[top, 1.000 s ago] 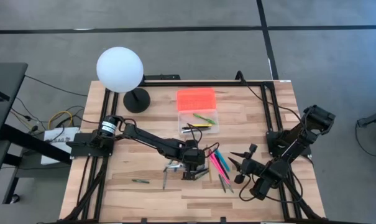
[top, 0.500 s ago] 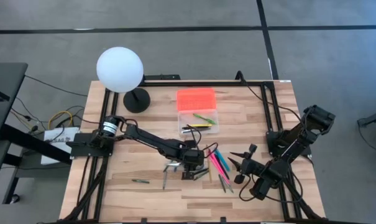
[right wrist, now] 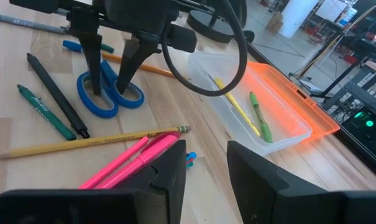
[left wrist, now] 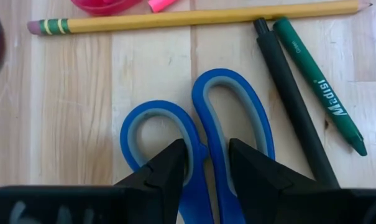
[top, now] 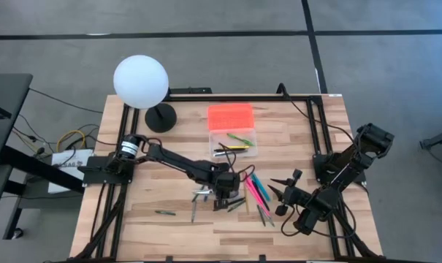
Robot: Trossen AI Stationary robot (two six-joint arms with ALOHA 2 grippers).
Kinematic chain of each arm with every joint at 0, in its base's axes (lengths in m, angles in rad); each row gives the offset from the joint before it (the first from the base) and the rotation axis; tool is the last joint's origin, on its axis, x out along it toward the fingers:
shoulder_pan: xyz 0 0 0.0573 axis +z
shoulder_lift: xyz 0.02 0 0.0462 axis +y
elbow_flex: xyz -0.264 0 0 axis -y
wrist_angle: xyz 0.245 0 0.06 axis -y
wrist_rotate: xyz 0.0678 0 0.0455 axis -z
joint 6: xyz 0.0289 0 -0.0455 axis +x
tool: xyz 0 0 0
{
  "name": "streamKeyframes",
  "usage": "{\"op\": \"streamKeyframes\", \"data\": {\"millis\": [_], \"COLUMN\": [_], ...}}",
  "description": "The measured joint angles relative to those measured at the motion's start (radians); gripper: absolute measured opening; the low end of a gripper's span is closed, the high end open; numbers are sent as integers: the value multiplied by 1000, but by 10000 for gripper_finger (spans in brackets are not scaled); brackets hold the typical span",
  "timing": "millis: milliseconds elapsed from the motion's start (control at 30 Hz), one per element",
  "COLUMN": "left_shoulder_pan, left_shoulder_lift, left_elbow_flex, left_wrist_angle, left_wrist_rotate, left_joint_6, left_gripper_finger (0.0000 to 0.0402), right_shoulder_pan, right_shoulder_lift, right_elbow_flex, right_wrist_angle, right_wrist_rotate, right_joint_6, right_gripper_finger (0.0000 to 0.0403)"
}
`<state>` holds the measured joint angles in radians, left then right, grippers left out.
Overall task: Pick & place school supplies into a supply box
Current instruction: Put the blue scissors into the orange supply box
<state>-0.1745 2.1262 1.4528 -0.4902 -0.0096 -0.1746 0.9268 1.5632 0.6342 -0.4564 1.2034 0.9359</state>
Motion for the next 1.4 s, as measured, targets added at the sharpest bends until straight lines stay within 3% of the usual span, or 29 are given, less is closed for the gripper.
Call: {"op": "streamKeyframes", "data": {"millis": [167,367,1200,1400], "left_shoulder_pan": [7,7,7,7], "left_shoulder_lift": [0,-1,2,2], "left_elbow_flex": [-1,-1,-3,-3], "left_wrist_angle": [-4,-5,10,12], "left_wrist_rotate": [4,1,-22,-43], "left_joint_6": [-4,2,16,20], "left_gripper_finger": [117,75,108,97], "right_shoulder_pan": [0,0,0,0], "right_shoulder_lift": [0,0,0,0], "right_elbow_flex": [0,0,0,0], "right_wrist_angle": [0,0,-1,-1], "right_wrist_rotate": [0,0,0,0], "right_joint_6": [0,0,0,0], "right_gripper_finger": [111,111,111,111]}}
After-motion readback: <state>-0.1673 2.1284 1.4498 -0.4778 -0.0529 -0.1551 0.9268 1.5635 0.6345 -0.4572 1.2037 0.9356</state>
